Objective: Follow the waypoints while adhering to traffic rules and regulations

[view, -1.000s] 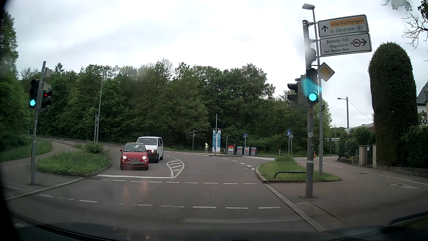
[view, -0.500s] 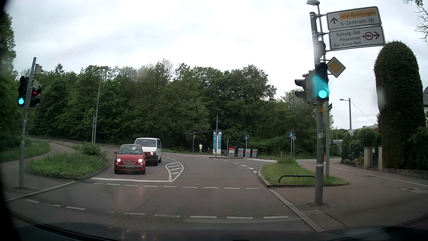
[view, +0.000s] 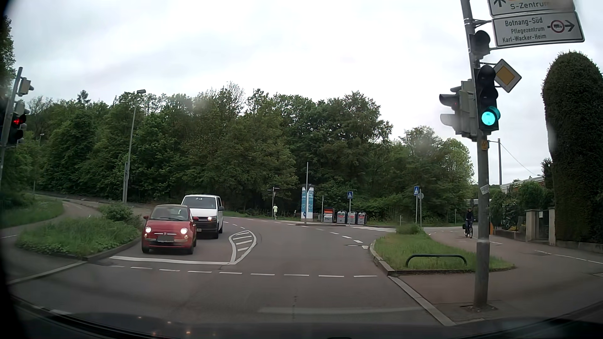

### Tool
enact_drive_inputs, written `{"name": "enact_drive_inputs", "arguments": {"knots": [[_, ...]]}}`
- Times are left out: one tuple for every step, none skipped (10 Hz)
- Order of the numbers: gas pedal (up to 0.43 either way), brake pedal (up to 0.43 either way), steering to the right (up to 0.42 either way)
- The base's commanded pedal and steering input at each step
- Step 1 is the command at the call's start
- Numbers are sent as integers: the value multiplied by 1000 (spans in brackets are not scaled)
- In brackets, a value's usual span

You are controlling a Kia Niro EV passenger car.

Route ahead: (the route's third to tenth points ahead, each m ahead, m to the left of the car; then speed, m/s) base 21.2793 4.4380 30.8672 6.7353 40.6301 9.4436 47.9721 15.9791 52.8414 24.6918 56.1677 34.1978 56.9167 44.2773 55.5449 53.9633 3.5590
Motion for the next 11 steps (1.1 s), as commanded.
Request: {"name": "enact_drive_inputs", "arguments": {"knots": [[559, 0, -13], [559, 0, -13], [559, 0, -10], [551, 0, -6], [551, 0, -5], [539, 0, -5], [520, 0, -6], [520, 0, -6], [512, 0, -6], [512, 0, -8], [488, 0, -13]]}}
